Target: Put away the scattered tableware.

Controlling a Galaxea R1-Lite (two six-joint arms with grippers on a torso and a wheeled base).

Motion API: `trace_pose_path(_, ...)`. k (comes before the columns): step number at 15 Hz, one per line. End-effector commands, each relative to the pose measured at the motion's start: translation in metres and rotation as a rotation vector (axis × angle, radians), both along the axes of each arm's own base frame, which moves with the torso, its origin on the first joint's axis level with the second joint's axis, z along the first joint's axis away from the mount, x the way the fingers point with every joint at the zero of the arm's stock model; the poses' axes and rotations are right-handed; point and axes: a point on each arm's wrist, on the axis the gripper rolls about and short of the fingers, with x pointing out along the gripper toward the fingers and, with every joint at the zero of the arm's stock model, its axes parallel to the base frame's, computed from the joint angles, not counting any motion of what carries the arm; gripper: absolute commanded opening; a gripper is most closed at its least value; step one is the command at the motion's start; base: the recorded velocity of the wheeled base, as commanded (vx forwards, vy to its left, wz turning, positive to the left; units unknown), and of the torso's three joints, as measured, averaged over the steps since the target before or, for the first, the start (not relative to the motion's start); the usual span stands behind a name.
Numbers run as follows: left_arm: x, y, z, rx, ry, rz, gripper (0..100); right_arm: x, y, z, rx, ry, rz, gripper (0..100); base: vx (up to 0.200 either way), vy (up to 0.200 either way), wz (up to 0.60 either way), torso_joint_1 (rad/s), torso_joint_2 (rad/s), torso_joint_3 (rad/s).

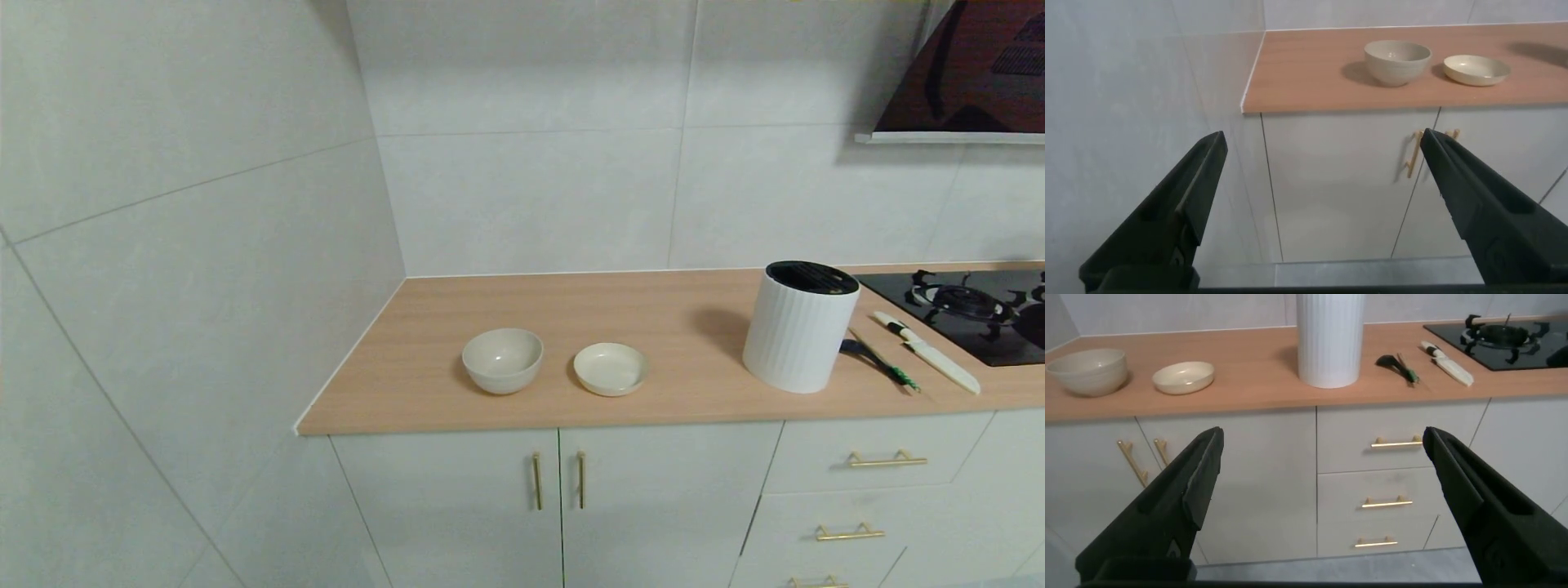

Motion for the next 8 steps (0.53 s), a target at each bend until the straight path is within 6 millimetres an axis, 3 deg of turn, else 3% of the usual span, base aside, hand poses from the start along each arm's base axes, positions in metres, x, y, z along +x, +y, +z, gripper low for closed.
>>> trace_pose_path(1, 0.0000, 0.0000, 0.0000, 0.000, 0.000, 0.000, 100, 0.0001, 0.0000, 0.0001, 0.001, 0.001, 0.000, 100, 0.000, 0.000, 0.00, 0.000, 0.00, 0.000)
trace_pose_path(8, 0.0000, 0.0000, 0.0000, -0.001, 0.000, 0.000, 100, 0.0001, 0.0000, 0.0001, 0.001, 0.001, 0.000, 100, 0.000, 0.000, 0.00, 0.000, 0.00, 0.000)
